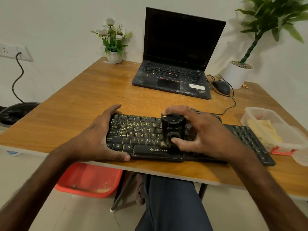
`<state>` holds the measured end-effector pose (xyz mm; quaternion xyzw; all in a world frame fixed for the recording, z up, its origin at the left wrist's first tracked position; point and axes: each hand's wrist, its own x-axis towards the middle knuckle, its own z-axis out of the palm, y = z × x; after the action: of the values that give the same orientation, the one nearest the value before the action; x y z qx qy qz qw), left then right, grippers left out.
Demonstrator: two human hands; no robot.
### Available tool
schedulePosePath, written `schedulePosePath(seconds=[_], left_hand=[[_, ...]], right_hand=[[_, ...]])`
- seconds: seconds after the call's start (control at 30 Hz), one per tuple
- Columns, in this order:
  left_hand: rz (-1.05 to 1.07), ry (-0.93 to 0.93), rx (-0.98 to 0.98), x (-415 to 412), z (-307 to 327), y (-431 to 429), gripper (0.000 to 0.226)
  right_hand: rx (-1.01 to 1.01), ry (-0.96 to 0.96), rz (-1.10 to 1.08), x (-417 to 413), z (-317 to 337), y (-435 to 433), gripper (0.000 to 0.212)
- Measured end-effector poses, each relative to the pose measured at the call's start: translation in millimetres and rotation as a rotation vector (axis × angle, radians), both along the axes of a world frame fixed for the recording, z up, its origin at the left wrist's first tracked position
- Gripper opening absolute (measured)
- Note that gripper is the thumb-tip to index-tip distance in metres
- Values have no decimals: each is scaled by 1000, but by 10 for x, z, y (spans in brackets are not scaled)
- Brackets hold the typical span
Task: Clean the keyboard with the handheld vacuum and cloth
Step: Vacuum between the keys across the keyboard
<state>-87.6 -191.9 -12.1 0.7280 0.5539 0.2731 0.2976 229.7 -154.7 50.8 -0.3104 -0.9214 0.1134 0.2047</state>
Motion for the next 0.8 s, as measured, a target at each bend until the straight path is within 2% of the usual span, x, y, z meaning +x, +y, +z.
schedulePosePath(seconds=[0.13, 0.3, 0.4, 0.53, 0.8], left_hand=[[2, 0, 3, 15, 2, -11, 147], [9, 0, -7, 17, 14, -26, 146], [11, 3, -2, 16, 8, -22, 146], [9, 9, 0, 27, 4, -18, 146], [15, 19, 6, 25, -1, -30, 145]], right_hand=[[-64, -14, -17, 42, 100, 2, 68], [-6, 64, 57, -260, -96, -29, 65], [-86, 165, 57, -143, -134, -42, 65], [-101, 135, 8, 82, -35, -18, 69], [-52, 250, 91, -330, -263, -76, 65]])
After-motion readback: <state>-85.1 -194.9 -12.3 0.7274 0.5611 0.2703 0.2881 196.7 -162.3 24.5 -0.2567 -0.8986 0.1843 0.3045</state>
